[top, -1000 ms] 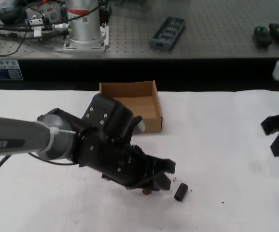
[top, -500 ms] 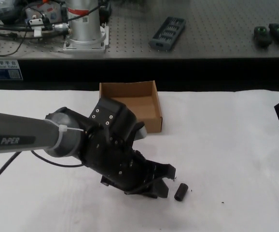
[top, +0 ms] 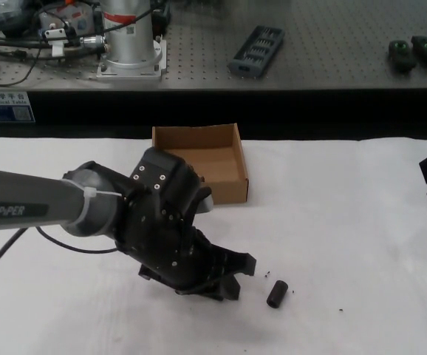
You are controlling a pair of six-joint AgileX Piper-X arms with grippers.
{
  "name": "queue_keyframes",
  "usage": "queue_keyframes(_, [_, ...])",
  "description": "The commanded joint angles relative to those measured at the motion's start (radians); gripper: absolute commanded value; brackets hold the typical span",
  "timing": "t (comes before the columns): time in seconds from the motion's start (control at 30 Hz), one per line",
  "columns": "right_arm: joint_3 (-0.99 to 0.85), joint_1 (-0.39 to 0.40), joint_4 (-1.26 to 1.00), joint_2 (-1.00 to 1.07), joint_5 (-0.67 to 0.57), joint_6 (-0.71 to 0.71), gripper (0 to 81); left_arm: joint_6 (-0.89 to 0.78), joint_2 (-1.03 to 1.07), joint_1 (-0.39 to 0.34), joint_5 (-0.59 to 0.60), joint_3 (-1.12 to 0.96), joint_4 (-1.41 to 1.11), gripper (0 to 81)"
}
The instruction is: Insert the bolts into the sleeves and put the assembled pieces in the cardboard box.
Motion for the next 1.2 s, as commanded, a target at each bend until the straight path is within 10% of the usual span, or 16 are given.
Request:
queue_keyframes(0.0, [-0.002, -0.008, 0.000, -0.010, 0.001, -0.009, 0.4, 0.032, -0.001, 0.021, -0.041, -0.012, 0.003, 18.8])
queue_keyframes(1.17, [-0.002, -0.006, -0.144, 0.037, -0.154, -0.090, 0.4, 0.117, -0.188, 0.140, -0.257, -0.208, 0.128, 18.8])
